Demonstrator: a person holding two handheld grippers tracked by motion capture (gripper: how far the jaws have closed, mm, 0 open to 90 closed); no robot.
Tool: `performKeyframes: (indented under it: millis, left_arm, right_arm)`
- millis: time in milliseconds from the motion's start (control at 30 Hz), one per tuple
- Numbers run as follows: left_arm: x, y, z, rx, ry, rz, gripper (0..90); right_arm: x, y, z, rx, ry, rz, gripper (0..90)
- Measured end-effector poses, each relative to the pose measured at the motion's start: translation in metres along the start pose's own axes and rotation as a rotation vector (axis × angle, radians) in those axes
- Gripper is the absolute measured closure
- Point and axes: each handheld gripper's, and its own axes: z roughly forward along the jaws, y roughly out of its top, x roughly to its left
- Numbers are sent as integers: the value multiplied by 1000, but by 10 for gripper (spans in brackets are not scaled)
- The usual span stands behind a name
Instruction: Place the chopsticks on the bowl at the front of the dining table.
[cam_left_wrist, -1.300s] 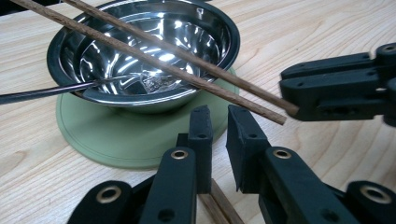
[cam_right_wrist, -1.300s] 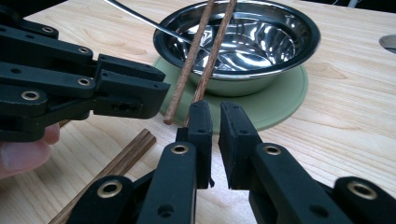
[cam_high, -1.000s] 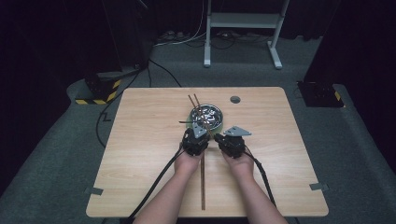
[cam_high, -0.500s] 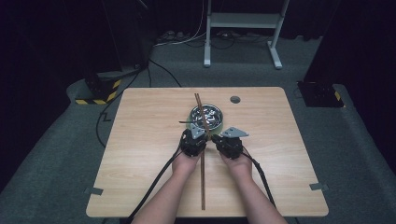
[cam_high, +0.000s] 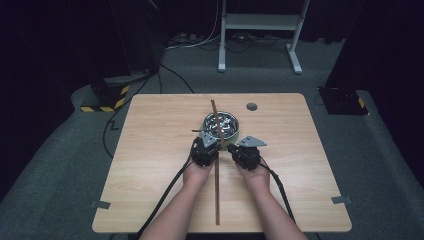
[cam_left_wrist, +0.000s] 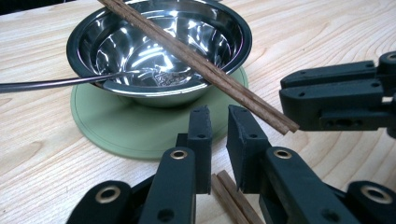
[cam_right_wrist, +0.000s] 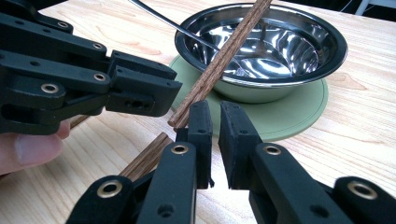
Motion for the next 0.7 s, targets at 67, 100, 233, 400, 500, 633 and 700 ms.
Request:
performKeyframes:
  millis: [67, 100, 233, 400, 500, 633, 700]
  left_arm:
    - [-1, 1, 1, -5, -3, -4, 791]
    - [-1, 1, 1, -4, -6, 0, 791]
    - [-4, 1, 2, -10, -11, -5, 791]
    - [-4, 1, 2, -6, -14, 4, 794]
    - [-4, 1, 2, -5, -13, 1, 794]
    - [-4, 1, 1, 2, -11, 8, 798]
    - [-3, 2, 1, 3, -11, 10, 798]
  right_arm:
    - [0, 0, 0, 0, -3, 1, 824]
    - [0, 0, 0, -1, -3, -2, 823]
    - [1, 0, 1, -6, 1, -7, 819]
    - [2, 0, 2, -6, 3, -13, 818]
    - [3, 0, 1, -6, 8, -14, 818]
    - [4, 1, 1, -9, 10, -30, 820]
    - [5, 1, 1, -8, 13, -32, 820]
